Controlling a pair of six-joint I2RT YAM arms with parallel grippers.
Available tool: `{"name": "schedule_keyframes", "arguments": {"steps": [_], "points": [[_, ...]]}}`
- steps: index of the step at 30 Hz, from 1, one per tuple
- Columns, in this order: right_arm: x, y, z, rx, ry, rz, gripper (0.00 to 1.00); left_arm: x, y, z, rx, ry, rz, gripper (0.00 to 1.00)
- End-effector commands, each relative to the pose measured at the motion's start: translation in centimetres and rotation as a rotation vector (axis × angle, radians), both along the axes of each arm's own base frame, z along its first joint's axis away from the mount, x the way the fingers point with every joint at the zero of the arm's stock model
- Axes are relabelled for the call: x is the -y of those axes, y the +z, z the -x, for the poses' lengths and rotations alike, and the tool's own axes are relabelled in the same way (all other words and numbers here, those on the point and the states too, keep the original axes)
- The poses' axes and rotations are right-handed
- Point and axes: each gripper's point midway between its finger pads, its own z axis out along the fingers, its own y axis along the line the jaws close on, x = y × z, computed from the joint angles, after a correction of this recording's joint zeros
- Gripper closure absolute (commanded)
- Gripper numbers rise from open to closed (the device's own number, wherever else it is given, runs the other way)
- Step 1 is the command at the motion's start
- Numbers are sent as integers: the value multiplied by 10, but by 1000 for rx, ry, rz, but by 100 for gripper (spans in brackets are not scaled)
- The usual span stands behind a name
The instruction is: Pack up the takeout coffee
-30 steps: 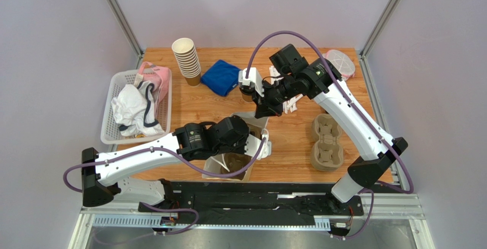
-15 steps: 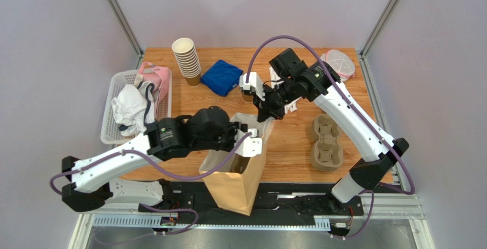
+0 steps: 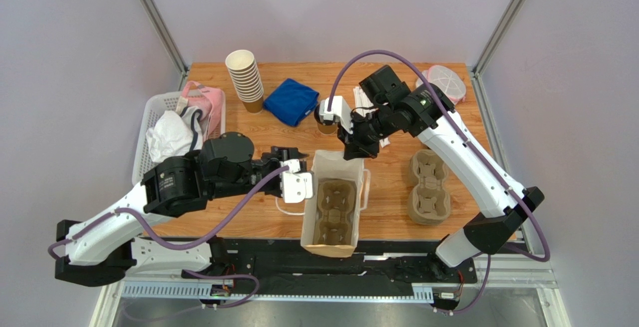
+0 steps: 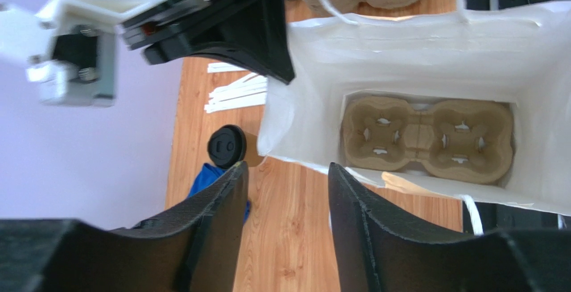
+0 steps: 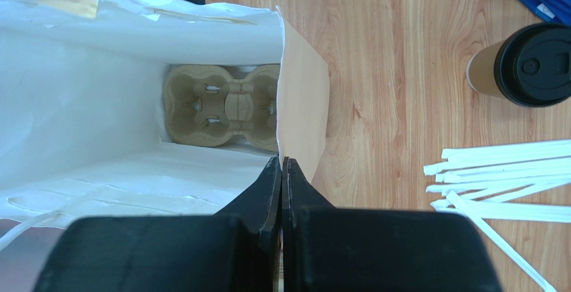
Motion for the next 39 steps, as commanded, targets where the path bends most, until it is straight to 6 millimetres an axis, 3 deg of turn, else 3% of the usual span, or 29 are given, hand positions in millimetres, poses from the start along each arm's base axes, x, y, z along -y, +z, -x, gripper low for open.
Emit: {"name": "schedule_keyframes", "arguments": {"steps": [1,3,4,5,6,7,8,9,11,12,13,15,17,18,21,27,33,39], "points": [[53,-8,41,-112,-48,141,100,-8,65,-22,-35,148,247,35],[61,-11,42,-118,-74,144,100,-14,66,-55,-91,253,258,27],[67,-11,37,-123,-108,141,100,-19,78,-64,-136,291,307,25],[71,-14,36,-133,-124,144,100,-31,75,-85,-174,356,309,22],[79,-12,31,-136,-165,128,100,-26,64,-105,-222,397,286,18],[83,-12,29,-141,-185,120,100,-29,72,-115,-242,424,305,16],[87,-15,28,-156,-203,121,100,-35,64,-128,-269,467,283,15],[94,-14,24,-154,-242,109,100,-28,47,-147,-303,498,235,9],[102,-15,17,-151,-291,99,100,-26,39,-167,-326,551,194,8],[109,-16,13,-154,-327,93,100,-17,17,-186,-379,575,149,7],[112,-16,11,-153,-345,89,100,-21,16,-199,-402,610,157,7],[121,-18,5,-159,-395,77,100,-4,-2,-223,-524,604,165,6],[125,-18,2,-160,-419,73,100,-6,-17,-243,-610,660,168,5],[128,-19,0,-161,-439,74,100,3,-28,-261,-636,679,157,5],[133,-22,-5,-164,-470,71,100,14,-61,-279,-720,719,113,4],[133,-26,-7,-189,-481,73,100,31,-104,-314,-770,775,129,2],[132,-31,-8,-213,-477,80,100,37,-148,-326,-784,842,58,2],[128,-32,-11,-237,-472,73,100,42,-179,-328,-790,869,1,5]]}}
